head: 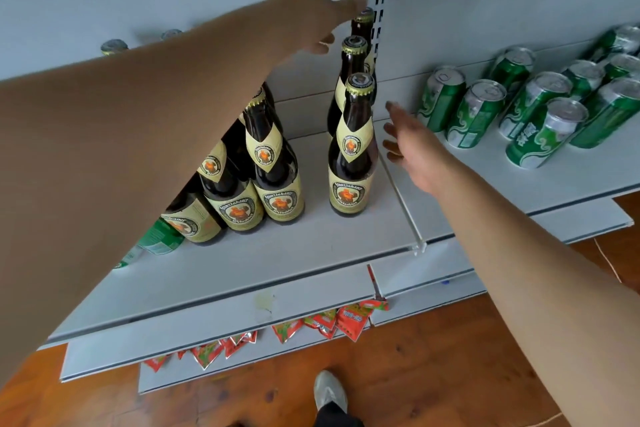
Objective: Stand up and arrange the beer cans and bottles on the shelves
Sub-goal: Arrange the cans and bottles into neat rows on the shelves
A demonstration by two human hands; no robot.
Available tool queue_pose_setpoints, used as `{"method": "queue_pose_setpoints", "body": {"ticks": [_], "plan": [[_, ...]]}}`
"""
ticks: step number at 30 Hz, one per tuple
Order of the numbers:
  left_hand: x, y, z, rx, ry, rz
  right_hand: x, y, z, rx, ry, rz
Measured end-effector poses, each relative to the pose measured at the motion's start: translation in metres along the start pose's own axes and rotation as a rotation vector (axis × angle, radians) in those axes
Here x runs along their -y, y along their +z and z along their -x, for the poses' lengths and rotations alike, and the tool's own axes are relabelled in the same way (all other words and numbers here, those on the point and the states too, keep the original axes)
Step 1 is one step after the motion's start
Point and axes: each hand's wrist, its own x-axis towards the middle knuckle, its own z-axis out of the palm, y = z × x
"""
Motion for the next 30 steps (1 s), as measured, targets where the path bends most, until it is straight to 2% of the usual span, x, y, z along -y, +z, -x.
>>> {"method": "queue_pose_setpoints", "body": {"ticks": [3,9,12,15,20,23,25,27,30], "plan": [[-0.002,0.008,-0.008,0.112,0.022,-0.032,0.005,0.010,-0.016,0.095,0.052,-0.074],[0.014,-0.007,-0.015,0.006,0.067,-0.096,0.005,0.015,-0.038,0.194,0.041,-0.095],[0.020,-0.019,-0.014,-0.042,0.064,-0.191,0.014,0.020,-0.051,0.201,0.009,-0.107],[0.025,-0.032,-0.009,-0.072,0.083,-0.343,0.024,0.019,-0.060,0.311,0.023,-0.088],[0.027,-0.050,-0.003,-0.023,0.023,-0.406,0.038,0.021,-0.061,0.548,-0.024,-0.055],[0.021,-0.055,-0.001,-0.010,0.052,-0.564,0.042,0.022,-0.058,0.562,0.012,-0.023],[0.018,-0.055,-0.001,-0.012,0.104,-0.734,0.043,0.022,-0.052,0.521,0.029,-0.016],[0.012,-0.051,0.001,-0.034,0.183,-0.824,0.042,0.021,-0.046,0.412,0.043,-0.007],[-0.007,-0.035,0.009,0.040,0.220,-0.654,0.040,0.014,-0.034,0.031,0.033,-0.002]]}}
